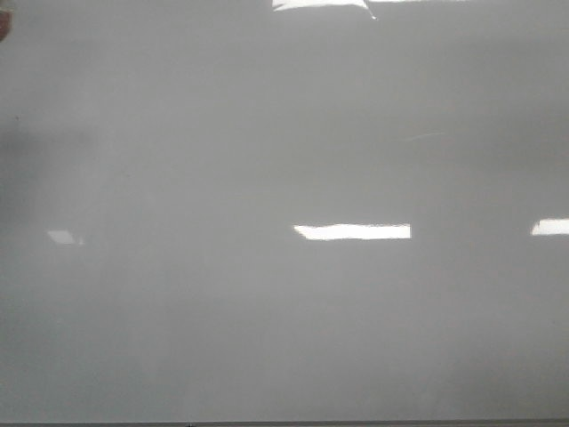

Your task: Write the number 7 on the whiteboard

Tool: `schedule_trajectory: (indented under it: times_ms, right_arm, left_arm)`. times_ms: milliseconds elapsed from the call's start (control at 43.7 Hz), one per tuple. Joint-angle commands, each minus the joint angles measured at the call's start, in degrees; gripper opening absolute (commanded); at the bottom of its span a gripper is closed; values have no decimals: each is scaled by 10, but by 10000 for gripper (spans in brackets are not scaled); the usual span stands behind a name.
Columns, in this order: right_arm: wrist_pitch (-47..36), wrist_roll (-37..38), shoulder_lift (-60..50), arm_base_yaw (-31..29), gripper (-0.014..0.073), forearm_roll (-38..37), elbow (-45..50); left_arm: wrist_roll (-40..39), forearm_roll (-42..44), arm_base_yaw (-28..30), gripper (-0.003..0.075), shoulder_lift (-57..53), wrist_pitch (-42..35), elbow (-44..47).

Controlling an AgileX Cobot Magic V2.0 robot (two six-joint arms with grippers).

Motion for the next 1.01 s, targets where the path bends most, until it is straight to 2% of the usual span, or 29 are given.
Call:
schedule_trajectory:
  times_ms: [0,252,366,664,893,985]
  right_arm:
    - [-25,-1,7,1,580,-2,-19]
    - [36,-4,68,2,580,12,-43]
    - [65,-51,108,26,580,31,-69]
    - [106,-294,205,164,580,153,-98]
    - [65,-485,270,242,580,293,-98]
    - [30,-535,290,265,580,337,-98]
  left_arm:
    - [46,-6,-60,-20,-4,2,-20]
    - [116,-6,-207,-20,45,10,-20]
    - [116,-3,-250,-20,57,-1,-20]
    - [136,-3,-307,-20,60,-17,-20]
    - [144,-5,-341,-20,60,-23,-20]
    - [144,-5,-350,-20,60,-29,-20]
